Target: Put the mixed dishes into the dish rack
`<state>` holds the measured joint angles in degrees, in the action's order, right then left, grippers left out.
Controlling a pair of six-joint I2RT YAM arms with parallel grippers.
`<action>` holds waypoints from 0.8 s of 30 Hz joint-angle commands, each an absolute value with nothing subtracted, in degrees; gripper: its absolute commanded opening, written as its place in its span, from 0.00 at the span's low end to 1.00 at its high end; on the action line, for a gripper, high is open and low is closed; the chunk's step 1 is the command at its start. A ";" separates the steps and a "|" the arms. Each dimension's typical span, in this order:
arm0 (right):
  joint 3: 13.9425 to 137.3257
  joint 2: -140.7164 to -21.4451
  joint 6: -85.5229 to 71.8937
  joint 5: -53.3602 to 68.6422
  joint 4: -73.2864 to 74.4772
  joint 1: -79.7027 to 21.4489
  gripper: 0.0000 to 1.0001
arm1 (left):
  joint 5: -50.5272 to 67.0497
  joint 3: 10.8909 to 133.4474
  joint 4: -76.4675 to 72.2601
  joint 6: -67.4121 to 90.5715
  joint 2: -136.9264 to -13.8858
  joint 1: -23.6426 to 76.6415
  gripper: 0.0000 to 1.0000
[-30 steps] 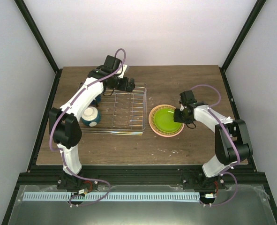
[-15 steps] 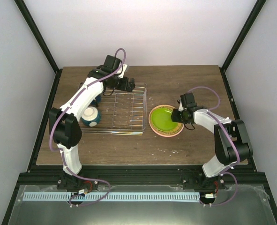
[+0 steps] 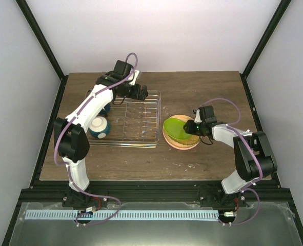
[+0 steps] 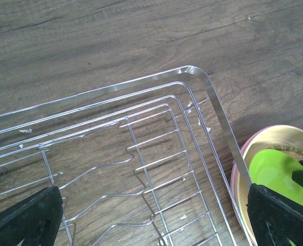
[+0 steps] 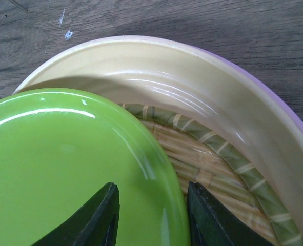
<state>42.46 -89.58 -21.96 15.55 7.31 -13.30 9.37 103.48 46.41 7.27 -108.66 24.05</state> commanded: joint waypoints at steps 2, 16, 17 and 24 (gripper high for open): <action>41.07 -91.60 -22.34 15.82 19.51 -13.42 0.39 | 10.15 104.55 46.58 7.21 -109.68 24.21 1.00; 43.63 -87.84 -20.61 22.77 27.41 -13.37 0.39 | 10.25 104.23 46.49 7.29 -109.94 24.16 1.00; 43.39 -87.67 -20.68 23.31 26.97 -13.31 0.39 | 10.32 104.19 46.49 7.29 -110.04 24.17 1.00; 40.46 -88.21 -21.24 26.23 20.97 -13.36 0.21 | 10.50 104.15 46.52 7.47 -110.13 24.17 1.00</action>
